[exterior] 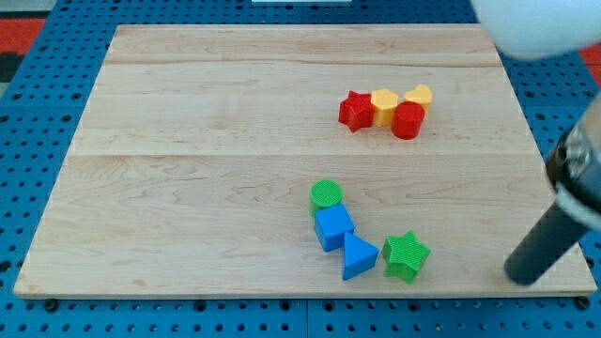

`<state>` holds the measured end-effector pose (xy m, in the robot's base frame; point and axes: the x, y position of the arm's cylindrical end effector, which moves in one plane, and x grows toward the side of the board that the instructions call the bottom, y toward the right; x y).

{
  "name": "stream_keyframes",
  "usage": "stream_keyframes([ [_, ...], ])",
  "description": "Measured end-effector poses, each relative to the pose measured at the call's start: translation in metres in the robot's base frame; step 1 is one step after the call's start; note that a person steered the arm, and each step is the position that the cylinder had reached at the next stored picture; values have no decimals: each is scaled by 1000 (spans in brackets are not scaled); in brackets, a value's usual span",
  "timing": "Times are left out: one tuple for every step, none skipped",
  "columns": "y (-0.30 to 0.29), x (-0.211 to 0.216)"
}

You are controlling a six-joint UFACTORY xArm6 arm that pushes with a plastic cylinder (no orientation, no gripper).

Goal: Move the green star right to the blue triangle

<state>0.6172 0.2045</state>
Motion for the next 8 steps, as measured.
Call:
stream_keyframes([
  [-30,0],
  [-90,-8],
  [-164,-5],
  [-193,-15],
  [-192,-16],
  [-198,2],
  [-196,-5],
  [-178,-14],
])
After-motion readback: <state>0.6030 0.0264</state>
